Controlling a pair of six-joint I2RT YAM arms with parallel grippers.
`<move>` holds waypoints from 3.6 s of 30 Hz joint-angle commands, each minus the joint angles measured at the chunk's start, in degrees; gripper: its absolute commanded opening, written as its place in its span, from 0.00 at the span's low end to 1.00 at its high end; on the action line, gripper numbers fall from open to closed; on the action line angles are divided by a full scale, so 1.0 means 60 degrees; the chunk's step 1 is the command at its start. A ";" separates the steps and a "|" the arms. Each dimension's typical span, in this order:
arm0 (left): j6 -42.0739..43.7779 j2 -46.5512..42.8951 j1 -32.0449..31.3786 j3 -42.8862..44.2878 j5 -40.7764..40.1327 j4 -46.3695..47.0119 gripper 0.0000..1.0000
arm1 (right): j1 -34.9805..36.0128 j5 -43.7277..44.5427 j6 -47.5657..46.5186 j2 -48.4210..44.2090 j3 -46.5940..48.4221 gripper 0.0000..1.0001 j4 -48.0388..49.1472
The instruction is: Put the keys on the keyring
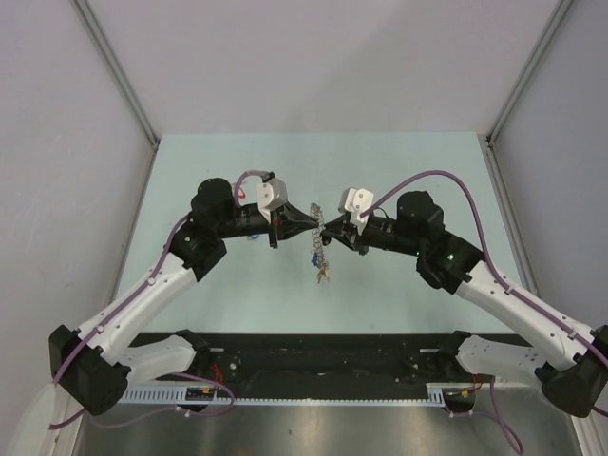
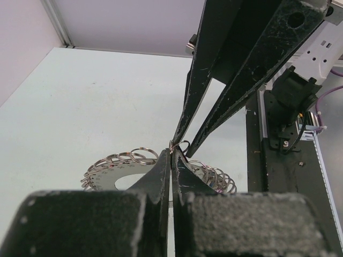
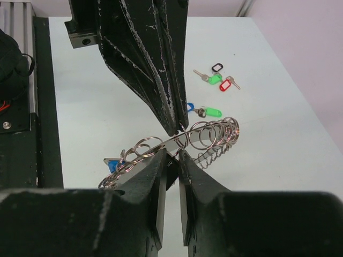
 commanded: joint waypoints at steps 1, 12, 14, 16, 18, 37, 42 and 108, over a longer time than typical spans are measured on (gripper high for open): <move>-0.0191 -0.0163 0.0046 0.0193 -0.0071 0.0729 0.00 | 0.0049 0.0182 0.0111 0.0080 -0.0050 0.17 0.0354; -0.0309 -0.0237 0.0031 0.0061 -0.0071 0.0949 0.00 | 0.0079 0.0475 0.0024 0.0080 -0.0079 0.00 0.0280; -0.0120 -0.0237 0.0031 0.0163 -0.0129 0.0774 0.04 | 0.0079 0.0475 -0.0049 -0.0007 -0.0094 0.00 0.0338; 0.0115 -0.0251 0.0046 0.0295 -0.0115 0.0320 0.11 | 0.0093 0.0504 -0.0196 -0.0080 -0.0094 0.00 0.0324; 0.0554 -0.0280 0.0060 0.0471 -0.0114 -0.0234 0.18 | 0.0108 0.0548 -0.0371 -0.0226 -0.0079 0.00 0.0251; 0.2620 0.0788 0.0266 0.1262 0.2492 -0.2464 0.56 | 0.0137 -0.0184 -0.1265 -0.0447 0.0536 0.00 -0.1331; 0.2841 0.1198 0.0046 0.1277 0.2669 -0.2669 0.48 | 0.0122 -0.0579 -0.1251 -0.0579 0.0551 0.00 -0.1331; -0.1523 0.1390 -0.0379 0.0619 0.0546 0.0786 0.00 | 0.0473 0.1236 -0.0724 -0.1414 0.0434 0.00 -0.2899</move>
